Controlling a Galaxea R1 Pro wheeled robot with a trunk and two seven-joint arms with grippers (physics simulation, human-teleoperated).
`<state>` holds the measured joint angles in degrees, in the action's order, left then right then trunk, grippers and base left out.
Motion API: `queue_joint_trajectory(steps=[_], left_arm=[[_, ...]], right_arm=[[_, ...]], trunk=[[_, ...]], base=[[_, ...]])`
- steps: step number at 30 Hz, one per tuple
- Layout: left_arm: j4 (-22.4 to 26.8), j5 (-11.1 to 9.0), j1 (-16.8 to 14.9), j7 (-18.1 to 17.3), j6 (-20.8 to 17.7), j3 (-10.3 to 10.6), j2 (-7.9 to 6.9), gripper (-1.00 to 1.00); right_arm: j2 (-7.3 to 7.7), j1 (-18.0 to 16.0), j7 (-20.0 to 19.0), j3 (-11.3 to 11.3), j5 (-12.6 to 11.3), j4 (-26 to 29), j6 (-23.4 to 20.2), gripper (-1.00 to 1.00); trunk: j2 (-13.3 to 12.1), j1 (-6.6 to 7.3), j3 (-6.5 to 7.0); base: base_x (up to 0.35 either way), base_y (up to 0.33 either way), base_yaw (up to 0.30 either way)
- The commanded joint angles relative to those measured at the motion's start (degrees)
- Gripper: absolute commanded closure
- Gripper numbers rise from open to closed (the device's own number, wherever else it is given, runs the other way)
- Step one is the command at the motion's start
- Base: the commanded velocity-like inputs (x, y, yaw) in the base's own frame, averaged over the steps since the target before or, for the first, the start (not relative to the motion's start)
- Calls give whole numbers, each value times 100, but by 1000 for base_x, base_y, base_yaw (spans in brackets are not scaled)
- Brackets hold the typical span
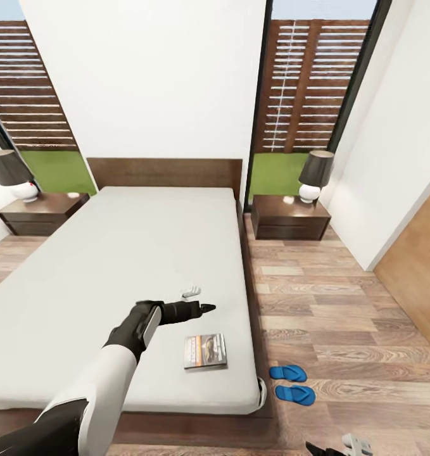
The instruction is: In the bedroom, move the book from the bed onto either nightstand, and place the two sandals side by side next to the bed.
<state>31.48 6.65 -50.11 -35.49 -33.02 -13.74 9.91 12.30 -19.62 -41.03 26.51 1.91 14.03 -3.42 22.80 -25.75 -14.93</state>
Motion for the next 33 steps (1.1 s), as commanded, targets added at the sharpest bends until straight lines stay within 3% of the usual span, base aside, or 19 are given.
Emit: queue_joint_trajectory(steps=[1, 33], left_arm=[[8, 58, -3, -46, -33, -46, 9, -100], [8, 47, 5, -38, -29, -41, 9, -100]], right_arm=[[-1, -5, -32, 47, 20, 4, -36, -100], [0, -7, -28, 47, 20, 12, -36, -100]], trunk=[[12, -3, -20], [12, -3, -308]], base=[[0, 0, 0], [0, 0, 0]])
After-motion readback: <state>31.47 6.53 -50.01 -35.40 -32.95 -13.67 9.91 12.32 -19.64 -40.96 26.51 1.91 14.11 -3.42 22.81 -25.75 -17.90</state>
